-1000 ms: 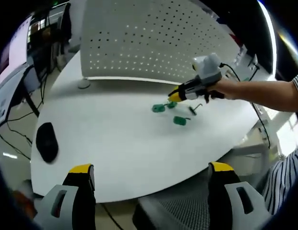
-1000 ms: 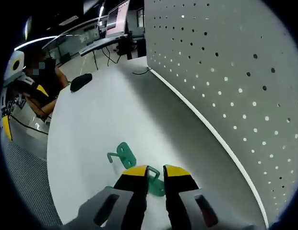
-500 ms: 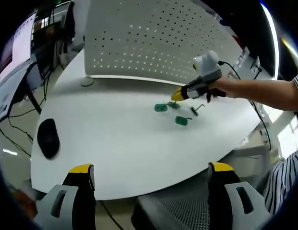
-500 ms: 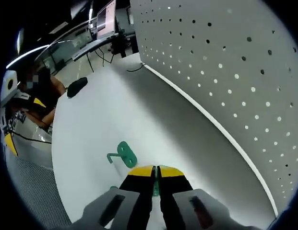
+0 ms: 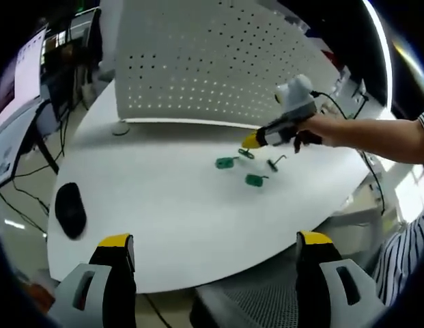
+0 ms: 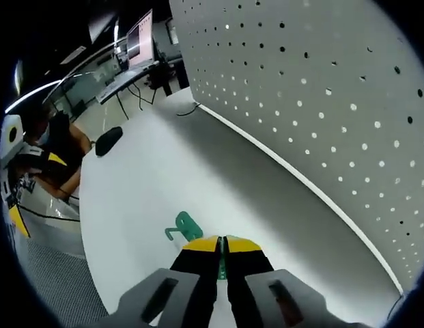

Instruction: Insert the hook assembly into the mounting plate slot until the hook locks in place.

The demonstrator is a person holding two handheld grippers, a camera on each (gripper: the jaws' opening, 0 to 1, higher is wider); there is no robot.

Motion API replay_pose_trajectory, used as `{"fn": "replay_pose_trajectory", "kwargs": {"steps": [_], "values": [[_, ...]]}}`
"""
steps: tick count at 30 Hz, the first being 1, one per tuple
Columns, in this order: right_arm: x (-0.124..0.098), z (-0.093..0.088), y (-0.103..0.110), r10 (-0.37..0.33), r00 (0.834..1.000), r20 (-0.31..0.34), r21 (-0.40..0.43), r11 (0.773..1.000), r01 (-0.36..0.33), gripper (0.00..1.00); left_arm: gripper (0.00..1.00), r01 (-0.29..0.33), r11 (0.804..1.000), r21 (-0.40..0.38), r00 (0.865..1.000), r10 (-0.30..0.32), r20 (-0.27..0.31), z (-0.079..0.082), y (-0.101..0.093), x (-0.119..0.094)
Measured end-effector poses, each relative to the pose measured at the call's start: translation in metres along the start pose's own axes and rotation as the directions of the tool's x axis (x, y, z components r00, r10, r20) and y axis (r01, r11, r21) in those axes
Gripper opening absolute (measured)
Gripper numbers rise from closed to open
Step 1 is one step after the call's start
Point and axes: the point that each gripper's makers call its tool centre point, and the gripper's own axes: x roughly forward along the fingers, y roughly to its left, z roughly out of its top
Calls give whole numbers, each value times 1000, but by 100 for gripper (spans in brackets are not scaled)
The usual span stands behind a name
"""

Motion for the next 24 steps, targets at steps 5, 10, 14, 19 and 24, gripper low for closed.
{"fn": "replay_pose_trajectory", "kwargs": {"steps": [5, 10, 14, 19, 24], "values": [[-11, 16, 2, -16, 999, 44, -10, 1000, 17, 0, 100, 9, 1000, 18, 1000, -10, 16, 7, -4, -2], [-26, 29, 6, -23, 994, 107, 53, 998, 18, 0, 100, 13, 999, 45, 1000, -14, 23, 12, -7, -3], [-42, 41, 10, -31, 986, 165, 95, 995, 16, 0, 100, 19, 998, 56, 999, -21, 32, 17, -9, -3], [-65, 57, 23, -28, 963, 268, 186, 982, -24, 0, 100, 15, 998, 57, 998, -18, 55, 32, -9, -3], [-85, 70, 31, -53, 930, 365, 292, 954, -60, 0, 100, 31, 999, 31, 996, -33, 79, 46, -10, 0]]}}
